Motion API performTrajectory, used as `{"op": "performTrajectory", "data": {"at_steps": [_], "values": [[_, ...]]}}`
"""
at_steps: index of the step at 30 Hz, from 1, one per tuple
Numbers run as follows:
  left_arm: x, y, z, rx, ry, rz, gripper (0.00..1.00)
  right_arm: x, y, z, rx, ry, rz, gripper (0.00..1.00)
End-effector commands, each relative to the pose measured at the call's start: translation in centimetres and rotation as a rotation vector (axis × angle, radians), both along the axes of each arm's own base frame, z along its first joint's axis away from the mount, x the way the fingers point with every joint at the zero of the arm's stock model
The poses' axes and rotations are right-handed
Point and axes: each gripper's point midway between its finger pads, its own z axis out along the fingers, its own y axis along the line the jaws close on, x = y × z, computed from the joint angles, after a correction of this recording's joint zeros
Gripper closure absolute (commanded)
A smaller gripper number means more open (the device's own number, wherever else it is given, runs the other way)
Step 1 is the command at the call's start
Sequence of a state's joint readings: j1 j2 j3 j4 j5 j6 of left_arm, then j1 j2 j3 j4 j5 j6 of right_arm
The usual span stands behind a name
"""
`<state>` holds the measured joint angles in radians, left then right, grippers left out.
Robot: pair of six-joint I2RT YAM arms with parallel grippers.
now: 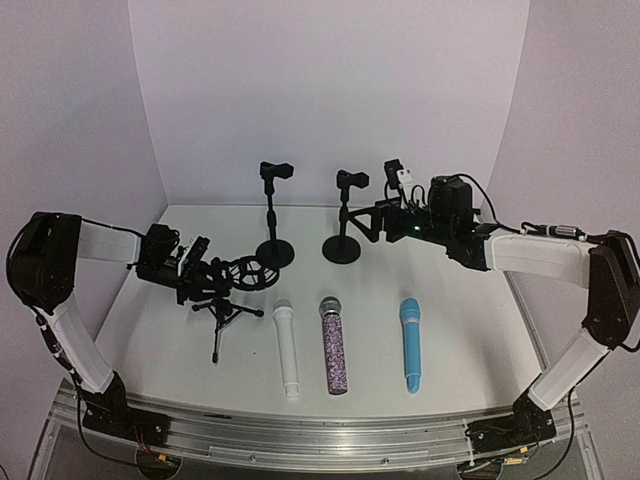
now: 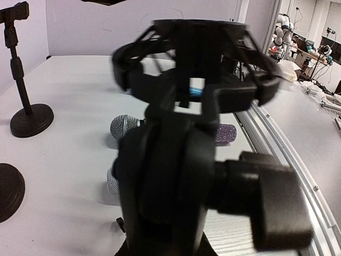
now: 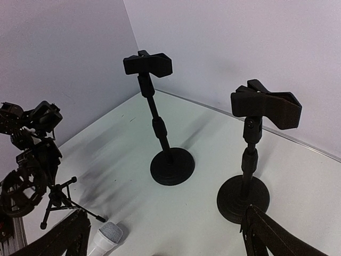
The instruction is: Attach the microphones to the stand
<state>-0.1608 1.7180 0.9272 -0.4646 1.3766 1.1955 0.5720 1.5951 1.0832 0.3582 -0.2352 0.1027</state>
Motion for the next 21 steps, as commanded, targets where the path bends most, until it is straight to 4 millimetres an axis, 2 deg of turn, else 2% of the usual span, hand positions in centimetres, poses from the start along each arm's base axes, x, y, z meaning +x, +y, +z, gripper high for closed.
{"op": "performTrajectory", "data": {"at_steps": [1, 7, 16, 19, 21], "values": [[0.8, -0.2, 1.6, -0.043, -0.059, -0.018, 0.81, 0.2, 0.2, 1.4, -0.001, -0.041, 0.003, 0.03], [0.5, -0.1, 1.5, -0.038, -0.078, -0.021, 0.55, 0.2, 0.1, 1.7, -0.013, -0.054, 0.000, 0.03], [-0.6, 0.3, 0.3, 0.016, -0.133, -0.041, 0.40, 0.2, 0.5, 1.1, -0.008, -0.013, 0.018, 0.03], [-0.9, 0.4, 1.2, 0.009, -0.130, -0.050, 0.32, 0.2, 0.8, 0.9, 0.004, 0.007, 0.024, 0.03], [-1.1, 0.4, 2.1, 0.006, -0.124, -0.055, 0.19, 0.2, 1.4, 0.4, 0.005, 0.027, 0.033, 0.03]]}}
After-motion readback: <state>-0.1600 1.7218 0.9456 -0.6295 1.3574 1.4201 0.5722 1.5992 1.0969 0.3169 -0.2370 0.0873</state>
